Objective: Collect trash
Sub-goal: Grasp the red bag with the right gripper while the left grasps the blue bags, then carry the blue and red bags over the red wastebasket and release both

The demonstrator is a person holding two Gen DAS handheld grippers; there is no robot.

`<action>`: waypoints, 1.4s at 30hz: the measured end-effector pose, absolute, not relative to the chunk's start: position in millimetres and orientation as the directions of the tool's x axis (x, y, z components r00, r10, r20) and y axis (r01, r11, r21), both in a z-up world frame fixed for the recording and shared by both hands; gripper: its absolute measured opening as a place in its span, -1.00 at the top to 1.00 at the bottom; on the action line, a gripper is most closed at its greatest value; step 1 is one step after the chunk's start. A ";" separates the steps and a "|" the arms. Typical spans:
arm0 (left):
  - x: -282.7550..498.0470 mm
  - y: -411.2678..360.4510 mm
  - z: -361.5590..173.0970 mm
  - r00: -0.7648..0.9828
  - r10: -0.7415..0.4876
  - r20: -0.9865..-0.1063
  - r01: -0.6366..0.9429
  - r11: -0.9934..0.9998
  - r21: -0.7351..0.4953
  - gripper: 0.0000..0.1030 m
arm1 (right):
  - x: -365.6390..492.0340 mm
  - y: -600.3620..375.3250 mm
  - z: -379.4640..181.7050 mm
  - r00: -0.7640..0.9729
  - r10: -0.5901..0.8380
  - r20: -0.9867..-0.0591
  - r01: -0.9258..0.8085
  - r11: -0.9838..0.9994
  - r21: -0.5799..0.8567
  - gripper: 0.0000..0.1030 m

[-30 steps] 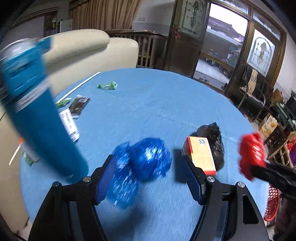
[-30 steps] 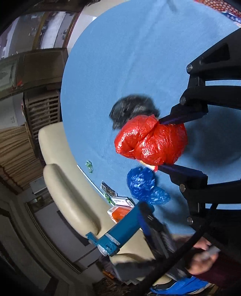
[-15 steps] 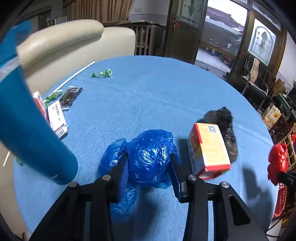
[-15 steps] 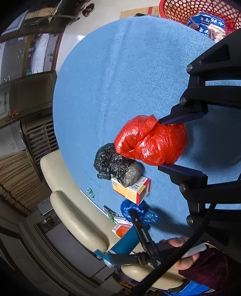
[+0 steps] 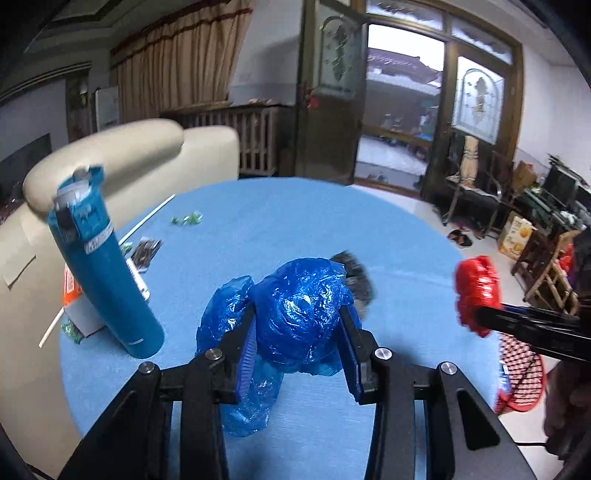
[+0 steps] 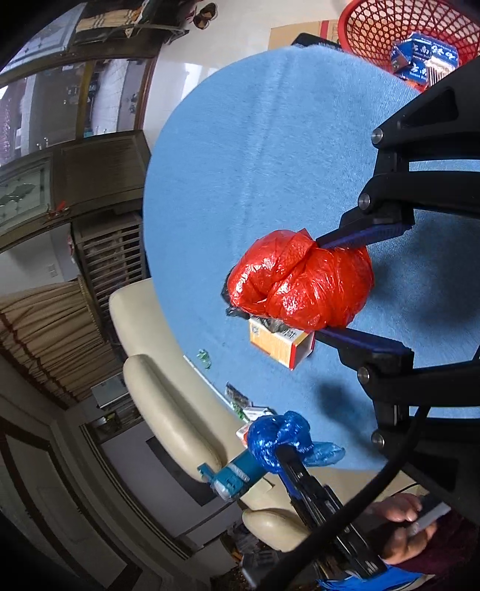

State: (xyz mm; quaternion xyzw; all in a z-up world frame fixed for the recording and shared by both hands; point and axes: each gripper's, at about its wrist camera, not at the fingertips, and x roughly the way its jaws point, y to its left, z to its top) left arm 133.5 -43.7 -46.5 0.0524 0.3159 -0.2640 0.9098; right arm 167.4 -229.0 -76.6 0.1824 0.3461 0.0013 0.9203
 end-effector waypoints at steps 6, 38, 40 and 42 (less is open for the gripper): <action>105.5 -60.0 -23.1 0.635 -0.510 -0.580 0.571 0.816 -0.091 0.18 | 135.7 -235.5 -54.7 0.800 0.102 -0.591 0.123 0.937 0.328 0.14; 39.1 -144.4 7.5 0.519 -0.642 -0.564 0.760 0.649 -0.040 0.18 | 37.0 -291.0 -21.5 0.869 -0.046 -0.492 0.228 0.920 0.318 0.13; 37.4 -147.8 5.8 0.513 -0.642 -0.570 0.764 0.644 -0.036 0.18 | 34.6 -294.7 -23.4 0.869 -0.048 -0.493 0.235 0.916 0.325 0.13; 36.2 -151.8 4.2 0.506 -0.641 -0.577 0.769 0.638 -0.036 0.18 | 32.5 -298.2 -25.2 0.869 -0.051 -0.493 0.240 0.913 0.329 0.13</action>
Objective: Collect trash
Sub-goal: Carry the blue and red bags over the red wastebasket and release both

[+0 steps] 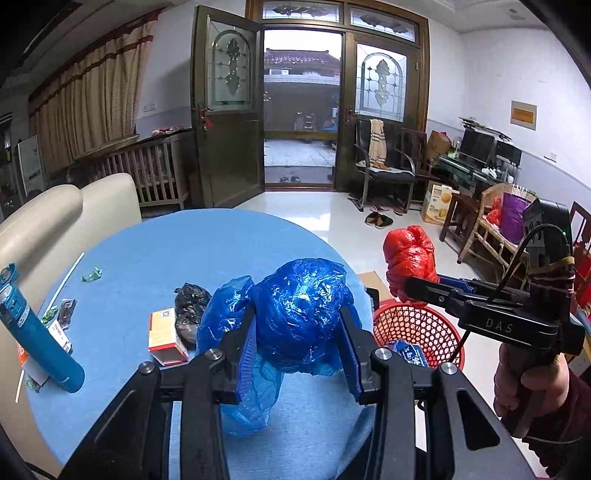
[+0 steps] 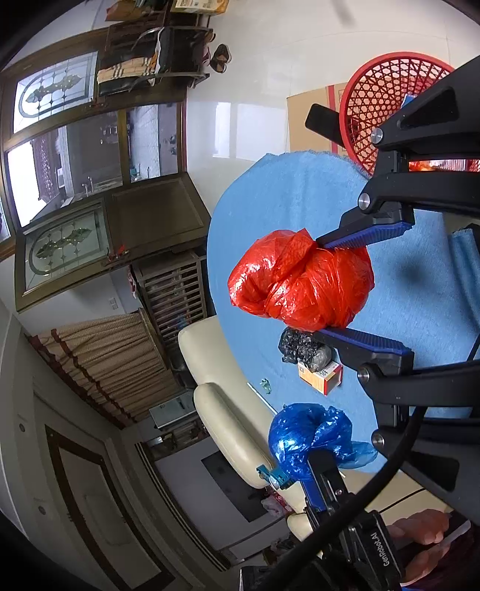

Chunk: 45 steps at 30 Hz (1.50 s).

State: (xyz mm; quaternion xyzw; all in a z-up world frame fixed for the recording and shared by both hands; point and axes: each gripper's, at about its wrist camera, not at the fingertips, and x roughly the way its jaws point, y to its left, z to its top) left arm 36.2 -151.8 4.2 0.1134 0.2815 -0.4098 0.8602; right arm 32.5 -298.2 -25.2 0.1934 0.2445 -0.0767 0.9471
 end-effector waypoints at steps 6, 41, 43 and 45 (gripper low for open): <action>34.2 -159.5 3.1 0.492 -0.641 -0.589 0.778 0.627 -0.032 0.18 | 29.5 -307.8 -31.2 0.868 -0.047 -0.495 0.247 0.904 0.348 0.13; 24.9 -232.8 -24.9 0.392 -0.611 -0.688 0.843 0.538 0.002 0.18 | -11.0 -367.1 -72.5 0.851 -0.072 -0.521 0.341 0.830 0.442 0.13; 23.6 -236.9 -26.3 0.384 -0.608 -0.694 0.847 0.532 0.003 0.18 | -13.5 -369.4 -74.6 0.850 -0.071 -0.522 0.344 0.825 0.448 0.13; 22.8 -241.3 -28.0 0.380 -0.605 -0.700 0.850 0.526 0.008 0.18 | -15.4 -372.3 -76.4 0.848 -0.075 -0.524 0.350 0.822 0.450 0.13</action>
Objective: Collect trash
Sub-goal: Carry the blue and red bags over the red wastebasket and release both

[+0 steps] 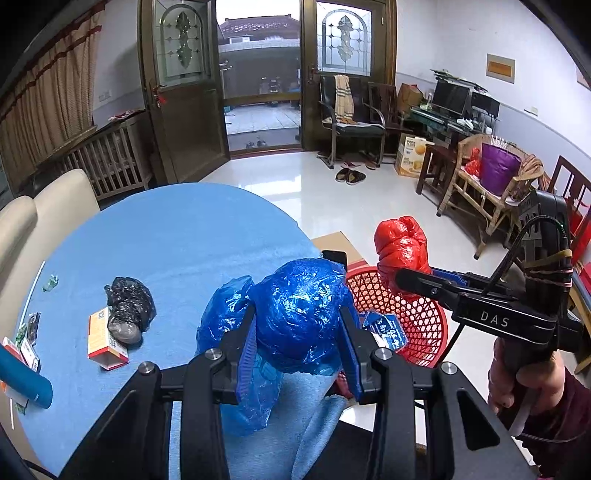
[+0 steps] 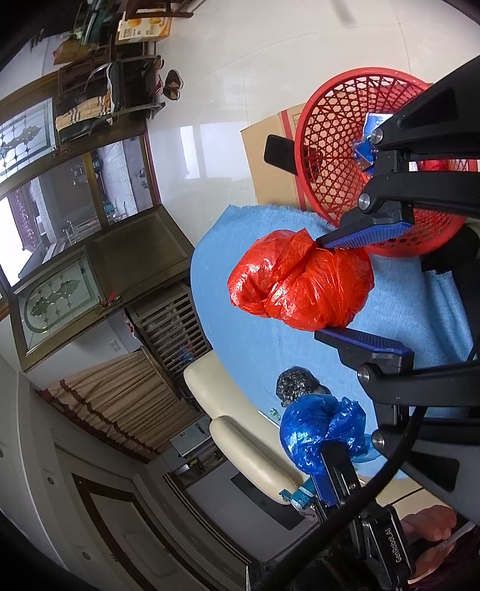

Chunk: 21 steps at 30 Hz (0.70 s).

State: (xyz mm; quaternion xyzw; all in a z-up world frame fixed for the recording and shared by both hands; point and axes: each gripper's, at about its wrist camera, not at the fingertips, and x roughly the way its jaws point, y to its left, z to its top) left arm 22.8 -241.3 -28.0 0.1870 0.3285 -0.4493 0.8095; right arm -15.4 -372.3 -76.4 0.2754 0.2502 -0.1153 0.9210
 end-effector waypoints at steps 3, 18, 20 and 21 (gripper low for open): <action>21.7 -244.9 -31.0 0.370 -0.602 -0.708 0.857 0.516 0.009 0.18 | -18.8 -377.4 -80.6 0.844 -0.076 -0.530 0.359 0.815 0.455 0.13; 19.8 -273.2 -49.3 0.304 -0.554 -0.775 0.883 0.470 0.010 0.18 | -35.0 -397.9 -82.6 0.836 -0.112 -0.536 0.397 0.799 0.451 0.13; 19.4 -275.4 -48.9 0.300 -0.552 -0.778 0.881 0.474 0.004 0.18 | -36.2 -399.4 -83.1 0.834 -0.119 -0.539 0.400 0.803 0.441 0.13; 18.6 -276.7 -48.3 0.304 -0.549 -0.778 0.880 0.475 0.009 0.18 | -37.3 -400.5 -83.6 0.832 -0.122 -0.541 0.402 0.804 0.437 0.13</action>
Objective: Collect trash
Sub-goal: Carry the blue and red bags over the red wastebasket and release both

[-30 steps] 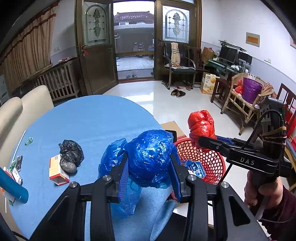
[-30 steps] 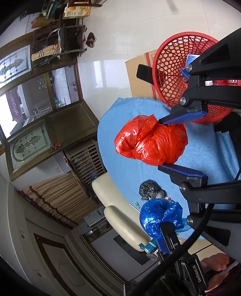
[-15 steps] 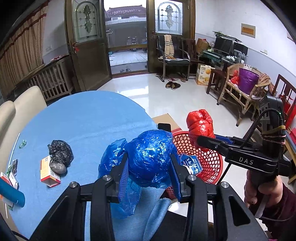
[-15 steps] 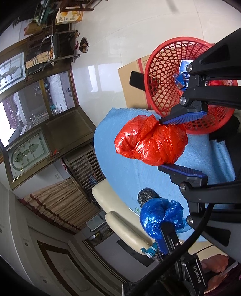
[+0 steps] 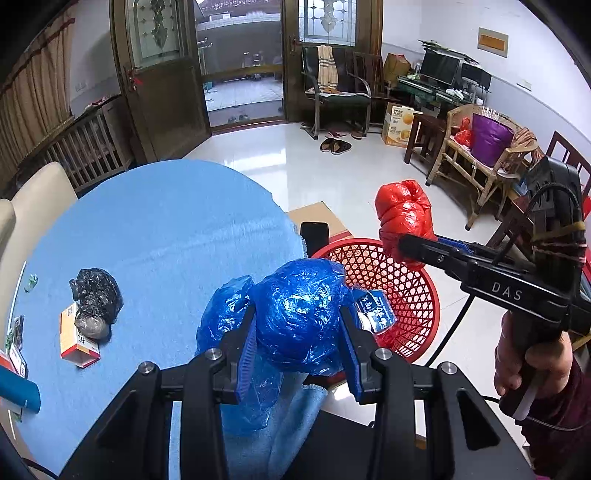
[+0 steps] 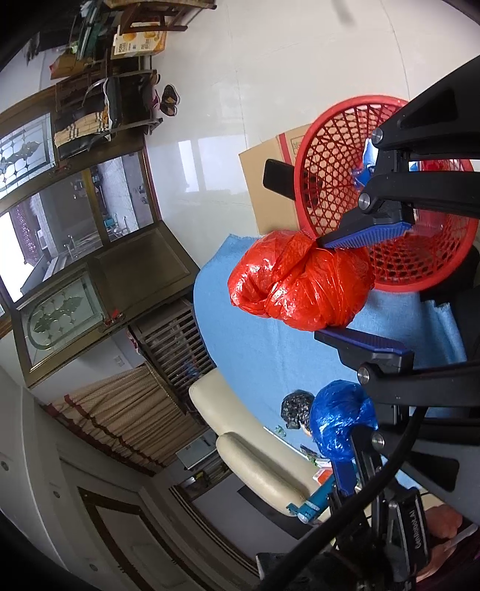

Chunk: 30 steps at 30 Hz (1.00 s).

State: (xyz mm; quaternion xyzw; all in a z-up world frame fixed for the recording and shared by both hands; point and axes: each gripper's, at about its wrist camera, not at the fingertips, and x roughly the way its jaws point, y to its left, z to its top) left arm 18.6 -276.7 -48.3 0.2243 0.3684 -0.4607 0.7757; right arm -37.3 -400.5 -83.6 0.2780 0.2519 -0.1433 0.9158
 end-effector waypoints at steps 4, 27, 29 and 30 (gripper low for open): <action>18.6 -282.2 -47.5 0.298 -0.548 -0.782 0.881 0.473 0.005 0.18 | -41.7 -406.7 -84.4 0.831 -0.135 -0.540 0.413 0.800 0.436 0.13; 21.5 -290.3 -60.1 0.240 -0.543 -0.804 0.896 0.442 -0.032 0.18 | -44.3 -422.9 -105.2 0.809 -0.128 -0.573 0.442 0.777 0.449 0.13; 23.5 -290.1 -63.5 0.227 -0.543 -0.808 0.896 0.442 -0.046 0.18 | -42.7 -422.6 -108.5 0.805 -0.125 -0.581 0.444 0.776 0.449 0.13; 24.2 -291.0 -64.6 0.222 -0.543 -0.810 0.895 0.442 -0.050 0.18 | -41.9 -422.4 -110.1 0.802 -0.123 -0.585 0.446 0.775 0.447 0.13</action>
